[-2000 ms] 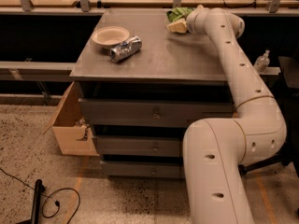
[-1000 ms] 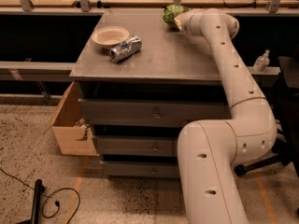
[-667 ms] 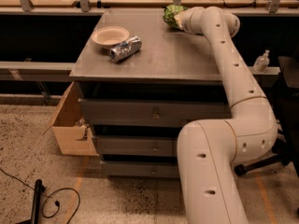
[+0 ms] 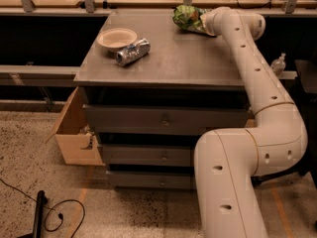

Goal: Move green rice chip bag near redbull can

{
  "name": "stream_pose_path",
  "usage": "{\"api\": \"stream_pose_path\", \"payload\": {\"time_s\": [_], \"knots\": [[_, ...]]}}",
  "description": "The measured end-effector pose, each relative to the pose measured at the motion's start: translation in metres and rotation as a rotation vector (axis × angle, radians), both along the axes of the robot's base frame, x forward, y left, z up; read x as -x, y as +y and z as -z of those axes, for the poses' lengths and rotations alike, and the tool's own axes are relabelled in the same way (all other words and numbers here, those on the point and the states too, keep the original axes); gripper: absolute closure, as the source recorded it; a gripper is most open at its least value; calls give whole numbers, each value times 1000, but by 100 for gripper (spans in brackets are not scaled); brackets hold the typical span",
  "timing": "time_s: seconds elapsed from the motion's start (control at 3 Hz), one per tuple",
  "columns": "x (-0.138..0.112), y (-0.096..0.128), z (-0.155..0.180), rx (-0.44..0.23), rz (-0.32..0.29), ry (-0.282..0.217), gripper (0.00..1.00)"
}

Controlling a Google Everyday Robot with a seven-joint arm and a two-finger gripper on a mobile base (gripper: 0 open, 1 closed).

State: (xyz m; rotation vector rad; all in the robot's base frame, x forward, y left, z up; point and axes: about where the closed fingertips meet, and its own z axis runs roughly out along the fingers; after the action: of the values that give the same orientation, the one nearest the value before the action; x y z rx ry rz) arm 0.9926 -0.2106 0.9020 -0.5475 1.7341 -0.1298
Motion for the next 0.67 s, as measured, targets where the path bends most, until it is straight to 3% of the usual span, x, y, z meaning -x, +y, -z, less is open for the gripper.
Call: {"api": "stream_pose_path", "payload": {"time_s": [0.33,0.67], "knots": [[-1,-24,1,-99,23,-50,25],[-3,-23,0,-146,-24,-123,2]]}}
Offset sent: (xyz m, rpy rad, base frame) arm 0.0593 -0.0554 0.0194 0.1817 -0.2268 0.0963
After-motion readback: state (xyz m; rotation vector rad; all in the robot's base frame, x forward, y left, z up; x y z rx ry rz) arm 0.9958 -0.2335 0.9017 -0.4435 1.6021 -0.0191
